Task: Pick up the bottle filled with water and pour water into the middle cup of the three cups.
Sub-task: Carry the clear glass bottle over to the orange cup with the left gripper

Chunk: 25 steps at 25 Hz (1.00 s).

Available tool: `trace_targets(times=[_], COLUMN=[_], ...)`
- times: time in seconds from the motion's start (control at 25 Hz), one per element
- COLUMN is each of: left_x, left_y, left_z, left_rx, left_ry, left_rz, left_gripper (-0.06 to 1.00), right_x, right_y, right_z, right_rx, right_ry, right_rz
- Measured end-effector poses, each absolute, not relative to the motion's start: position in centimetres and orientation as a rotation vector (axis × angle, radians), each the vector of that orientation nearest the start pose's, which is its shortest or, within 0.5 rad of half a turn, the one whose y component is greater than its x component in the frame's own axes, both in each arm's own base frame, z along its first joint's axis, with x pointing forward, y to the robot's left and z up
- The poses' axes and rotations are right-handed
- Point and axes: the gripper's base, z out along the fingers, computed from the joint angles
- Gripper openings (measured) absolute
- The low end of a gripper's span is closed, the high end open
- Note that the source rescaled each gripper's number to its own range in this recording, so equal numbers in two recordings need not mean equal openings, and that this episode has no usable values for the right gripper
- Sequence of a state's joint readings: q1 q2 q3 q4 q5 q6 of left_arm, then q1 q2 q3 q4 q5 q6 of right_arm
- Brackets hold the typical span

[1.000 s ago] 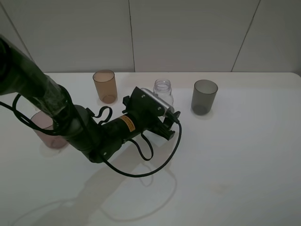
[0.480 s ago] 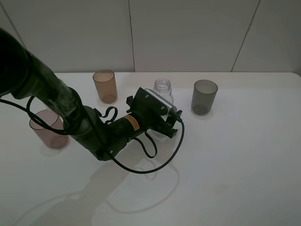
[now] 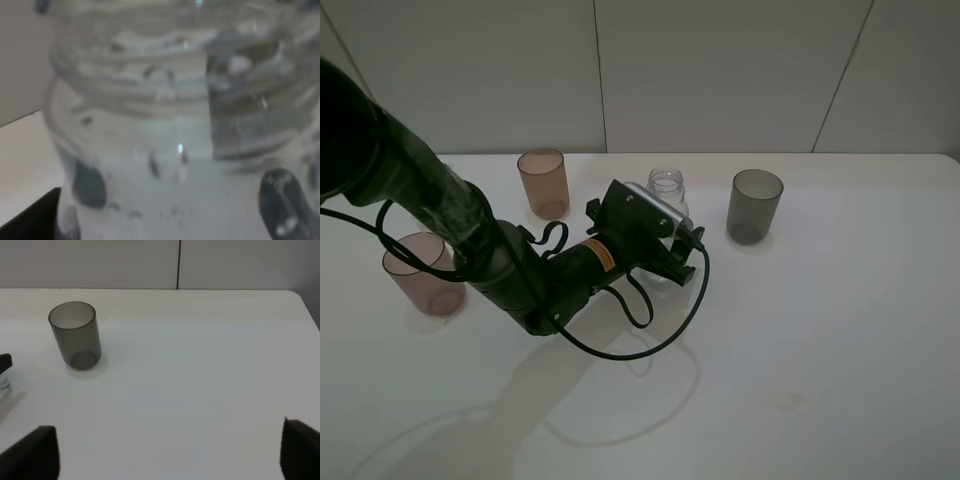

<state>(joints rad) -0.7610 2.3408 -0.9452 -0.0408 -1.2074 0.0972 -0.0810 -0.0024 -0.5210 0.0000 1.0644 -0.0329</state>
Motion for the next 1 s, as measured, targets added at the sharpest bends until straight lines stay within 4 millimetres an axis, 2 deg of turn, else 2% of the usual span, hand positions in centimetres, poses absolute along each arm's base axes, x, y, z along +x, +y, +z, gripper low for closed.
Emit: trace_targets(times=[0.32, 0.4, 0.44, 0.52, 0.56, 1.0], left_x=[29.73, 29.73, 29.73, 29.72, 29.71, 29.7], left_y=[-27.95, -27.95, -27.95, -27.96, -27.96, -27.98], left_z=[5.76, 5.7, 5.69, 5.69, 5.66, 5.64], left_rx=[0.667, 0.669, 0.67, 0.671, 0.674, 0.676], left_ry=[1.535, 1.542, 1.542, 1.542, 1.545, 1.547], left_rz=[-0.489, -0.488, -0.488, -0.489, -0.488, -0.49], left_gripper=[1.0, 0.88, 0.73, 0.19, 0.0, 0.02], right_x=[-0.79, -0.79, -0.79, -0.79, -0.79, -0.79], right_y=[0.06, 0.06, 0.06, 0.06, 0.06, 0.06], right_z=[28.27, 28.27, 28.27, 28.27, 28.27, 28.27], right_rx=[0.049, 0.049, 0.049, 0.049, 0.049, 0.049], right_ry=[2.025, 2.025, 2.025, 2.025, 2.025, 2.025], right_rz=[-0.072, -0.072, -0.072, -0.072, -0.072, -0.072])
